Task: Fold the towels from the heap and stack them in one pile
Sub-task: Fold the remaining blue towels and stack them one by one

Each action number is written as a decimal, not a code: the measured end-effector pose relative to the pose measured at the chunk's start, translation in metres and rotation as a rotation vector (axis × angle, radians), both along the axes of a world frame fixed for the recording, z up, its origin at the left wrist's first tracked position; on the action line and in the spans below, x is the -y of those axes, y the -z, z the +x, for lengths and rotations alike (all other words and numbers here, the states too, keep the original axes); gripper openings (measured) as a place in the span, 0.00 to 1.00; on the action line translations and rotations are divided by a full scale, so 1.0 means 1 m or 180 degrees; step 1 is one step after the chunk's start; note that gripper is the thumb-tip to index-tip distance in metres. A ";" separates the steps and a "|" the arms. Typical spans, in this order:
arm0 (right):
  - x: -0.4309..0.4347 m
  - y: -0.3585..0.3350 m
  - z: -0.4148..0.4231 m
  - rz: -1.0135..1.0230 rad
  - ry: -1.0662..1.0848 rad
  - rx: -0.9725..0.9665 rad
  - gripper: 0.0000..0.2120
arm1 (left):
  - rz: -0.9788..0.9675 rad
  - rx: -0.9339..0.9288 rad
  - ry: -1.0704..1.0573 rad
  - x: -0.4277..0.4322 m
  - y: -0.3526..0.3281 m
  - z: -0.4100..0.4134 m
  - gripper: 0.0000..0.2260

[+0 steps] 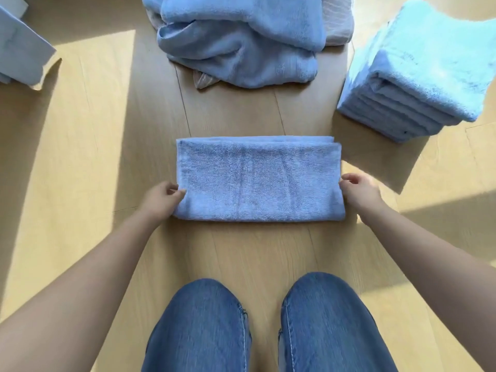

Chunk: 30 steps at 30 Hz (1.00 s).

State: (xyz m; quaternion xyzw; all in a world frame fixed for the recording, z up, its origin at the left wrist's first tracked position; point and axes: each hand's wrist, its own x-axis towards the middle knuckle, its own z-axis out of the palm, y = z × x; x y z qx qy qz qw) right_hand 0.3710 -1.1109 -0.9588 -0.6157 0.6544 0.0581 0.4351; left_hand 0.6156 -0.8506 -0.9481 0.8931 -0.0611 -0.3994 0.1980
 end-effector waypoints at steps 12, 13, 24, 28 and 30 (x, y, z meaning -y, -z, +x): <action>0.020 -0.007 0.039 0.0365 0.0465 0.0677 0.09 | -0.1131 -0.0374 -0.1575 0.033 -0.002 0.012 0.20; 0.021 -0.009 0.043 0.0413 0.0357 0.0648 0.04 | -0.1155 -0.0447 -0.1653 0.037 -0.004 0.014 0.18; 0.026 -0.017 0.050 -0.0003 0.0539 0.1059 0.04 | -0.1155 -0.0184 -0.1490 0.033 -0.006 0.023 0.11; 0.031 -0.017 0.053 -0.0124 0.0597 0.1144 0.03 | -0.1263 -0.0210 -0.1540 0.031 -0.005 0.029 0.11; 0.033 -0.016 0.055 -0.0181 0.0439 0.1100 0.03 | -0.1248 -0.0167 -0.1513 0.030 -0.003 0.032 0.08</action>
